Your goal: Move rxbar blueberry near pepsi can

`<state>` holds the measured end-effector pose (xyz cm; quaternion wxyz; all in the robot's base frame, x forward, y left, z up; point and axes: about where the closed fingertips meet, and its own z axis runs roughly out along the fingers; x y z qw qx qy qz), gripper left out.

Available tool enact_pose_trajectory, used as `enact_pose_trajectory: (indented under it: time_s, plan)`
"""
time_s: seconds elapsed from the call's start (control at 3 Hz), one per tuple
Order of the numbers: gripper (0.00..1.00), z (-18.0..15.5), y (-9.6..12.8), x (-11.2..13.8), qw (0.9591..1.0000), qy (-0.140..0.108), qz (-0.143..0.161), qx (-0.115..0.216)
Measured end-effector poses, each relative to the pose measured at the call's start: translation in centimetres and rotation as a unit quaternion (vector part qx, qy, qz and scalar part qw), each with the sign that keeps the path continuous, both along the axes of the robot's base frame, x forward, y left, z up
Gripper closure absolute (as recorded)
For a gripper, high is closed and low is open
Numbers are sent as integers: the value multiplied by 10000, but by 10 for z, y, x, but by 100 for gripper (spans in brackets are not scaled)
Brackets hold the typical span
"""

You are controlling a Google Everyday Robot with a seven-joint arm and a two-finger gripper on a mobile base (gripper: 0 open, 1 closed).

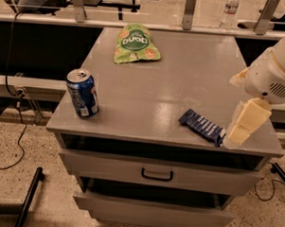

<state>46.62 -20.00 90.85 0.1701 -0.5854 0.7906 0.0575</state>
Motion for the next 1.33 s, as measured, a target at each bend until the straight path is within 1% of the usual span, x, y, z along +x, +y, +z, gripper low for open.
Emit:
enact_pose_trajectory:
  time_s: [0.33,0.67,1.0,1.33]
  plan:
    - [14,-24,20,1,9997,12,162,177]
    - [19,-46,40,0,9992,107,324,202]
    - [20,-65,48,3,9991,196,349,153]
    - [26,-76,44,14,9996,194,197,56]
